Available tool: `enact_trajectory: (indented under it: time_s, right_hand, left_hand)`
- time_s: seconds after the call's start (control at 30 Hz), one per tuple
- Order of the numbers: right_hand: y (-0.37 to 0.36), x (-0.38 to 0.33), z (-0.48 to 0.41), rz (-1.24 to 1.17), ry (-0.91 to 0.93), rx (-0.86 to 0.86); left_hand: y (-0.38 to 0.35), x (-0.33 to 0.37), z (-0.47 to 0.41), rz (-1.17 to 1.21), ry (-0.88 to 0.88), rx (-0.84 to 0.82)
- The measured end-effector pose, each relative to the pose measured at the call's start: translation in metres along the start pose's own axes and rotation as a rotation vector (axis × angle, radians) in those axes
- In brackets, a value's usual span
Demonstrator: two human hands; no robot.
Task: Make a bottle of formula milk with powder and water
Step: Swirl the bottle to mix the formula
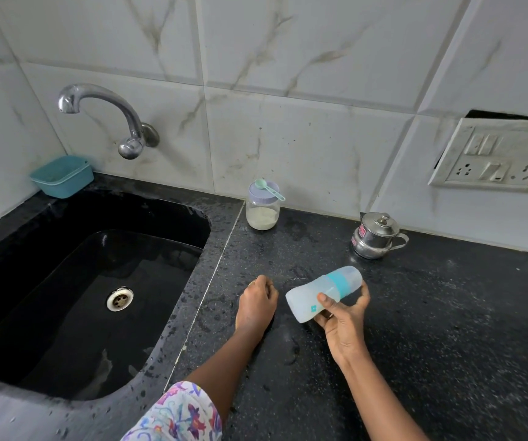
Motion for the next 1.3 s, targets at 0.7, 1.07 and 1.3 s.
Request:
enact_trajectory:
  time_s: [0.7, 1.07, 1.3]
  right_hand:
    - [0.009, 0.007, -0.003, -0.052, -0.027, 0.061]
    - [0.012, 0.009, -0.002, 0.009, -0.043, 0.051]
    - [0.017, 0.014, -0.004, -0.128, -0.04, 0.109]
  left_hand:
    - [0.0, 0.001, 0.0, 0.003, -0.004, 0.007]
    - [0.0, 0.001, 0.0, 0.001, 0.003, 0.001]
    - [-0.001, 0.0, 0.0, -0.008, -0.01, 0.001]
Point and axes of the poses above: each hand's wrist, its own z-axis away from the middle knuckle, its own y-axis out of the back of the hand, x = y × z, the point moved 5 cm from there along -z, towards the middle knuckle, and after that the axes turned 9 degrees about -y, right-handed, at the moved point
